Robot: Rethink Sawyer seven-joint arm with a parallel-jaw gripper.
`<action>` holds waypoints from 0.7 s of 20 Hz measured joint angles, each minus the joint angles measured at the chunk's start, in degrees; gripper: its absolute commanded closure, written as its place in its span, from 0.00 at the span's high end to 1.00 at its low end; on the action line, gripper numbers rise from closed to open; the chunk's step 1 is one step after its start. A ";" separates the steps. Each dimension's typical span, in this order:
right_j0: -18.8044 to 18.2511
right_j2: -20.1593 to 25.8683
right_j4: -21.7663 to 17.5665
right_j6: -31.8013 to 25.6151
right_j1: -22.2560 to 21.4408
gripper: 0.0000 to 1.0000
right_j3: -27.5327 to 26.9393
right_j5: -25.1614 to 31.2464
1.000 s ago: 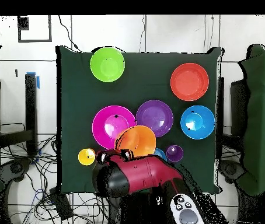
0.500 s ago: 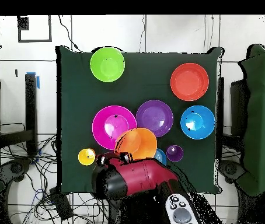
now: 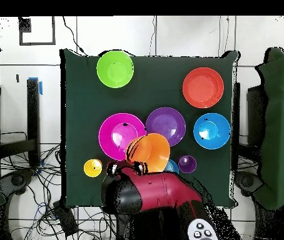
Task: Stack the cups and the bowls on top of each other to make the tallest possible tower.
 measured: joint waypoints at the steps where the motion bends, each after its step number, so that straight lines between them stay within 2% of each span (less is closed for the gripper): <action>1: -0.51 0.39 1.20 0.00 -1.15 0.00 0.14 1.29; 7: -2.41 2.43 8.11 0.00 -8.50 0.00 0.20 12.17; 11: -2.46 3.14 10.15 0.00 -11.80 0.00 -0.38 18.73; 14: -2.24 3.33 10.12 0.00 -12.35 0.00 -1.05 20.49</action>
